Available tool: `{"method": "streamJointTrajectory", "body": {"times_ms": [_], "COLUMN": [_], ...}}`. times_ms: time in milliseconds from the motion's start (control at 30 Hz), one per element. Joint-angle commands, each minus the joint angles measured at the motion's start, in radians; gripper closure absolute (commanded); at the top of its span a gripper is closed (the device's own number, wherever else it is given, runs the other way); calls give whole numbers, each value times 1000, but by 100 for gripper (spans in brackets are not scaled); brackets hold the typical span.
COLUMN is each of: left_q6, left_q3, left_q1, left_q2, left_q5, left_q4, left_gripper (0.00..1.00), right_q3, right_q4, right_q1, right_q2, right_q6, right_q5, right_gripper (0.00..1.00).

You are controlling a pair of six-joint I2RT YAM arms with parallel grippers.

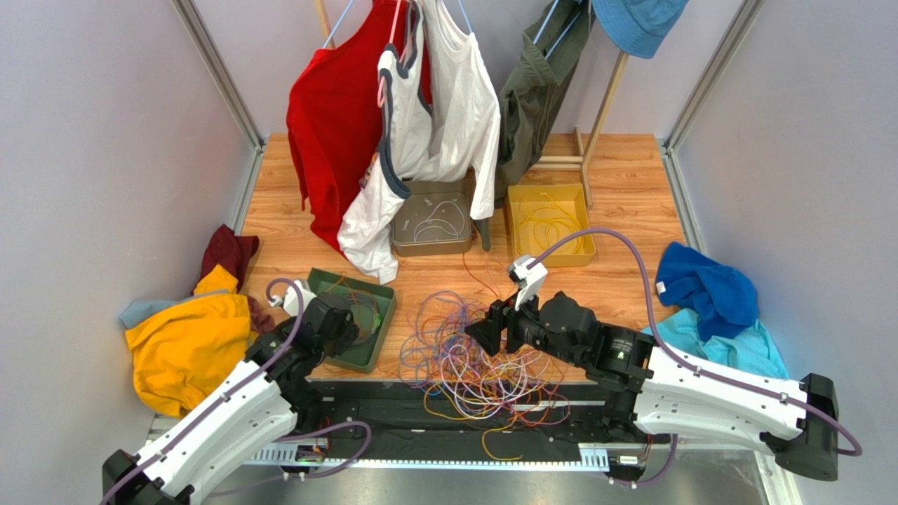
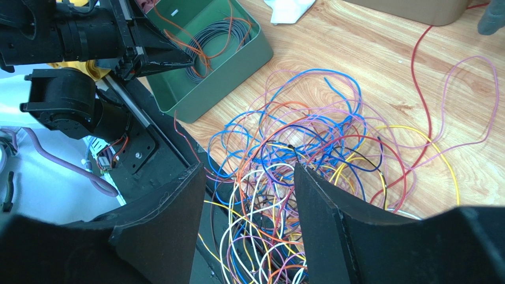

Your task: Untangle the cables

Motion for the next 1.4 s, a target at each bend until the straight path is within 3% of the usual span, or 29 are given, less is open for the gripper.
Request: {"method": "streamJointTrajectory", "body": {"times_ms": [0, 267, 367, 433, 667, 867, 967, 1000, 1100, 1233, 1300, 1367], "left_q6": [48, 240, 272, 264, 172, 122, 111, 117, 161, 233, 305, 336], "left_q3": [63, 394, 443, 433, 166, 69, 80, 87, 146, 261, 273, 267], "left_q1": [3, 5, 3, 3, 3, 3, 5, 3, 5, 3, 3, 3], "left_q2": [6, 27, 49, 53, -3, -5, 12, 10, -3, -25, -20, -2], "left_q5": [-56, -136, -137, -140, -134, -165, -156, -153, -160, -177, -134, -10], "left_q4": [35, -38, -37, -23, 101, 115, 80, 60, 16, -14, 50, 104], "left_gripper": [100, 100, 100, 100, 100, 100, 59, 37, 16, 10, 10, 18], "right_q3": [-2, -6, -8, -9, -17, -28, -28, -28, -29, -32, -37, -41], "right_q4": [5, 9, 17, 17, -4, -12, -7, -6, -3, 11, 20, 31], "right_q1": [3, 3, 5, 5, 5, 5, 5, 5, 5, 5, 5, 5], "right_q2": [-38, -42, -39, -41, -62, -76, -69, -70, -67, -50, -43, -33], "right_q6": [-12, -9, -6, -3, -1, 3, 6, 5, 6, 9, 14, 17], "right_q5": [34, 37, 31, 31, 38, 43, 37, 38, 38, 34, 29, 25], "right_gripper": [40, 40, 40, 40, 40, 40, 41, 41, 41, 41, 41, 41]}}
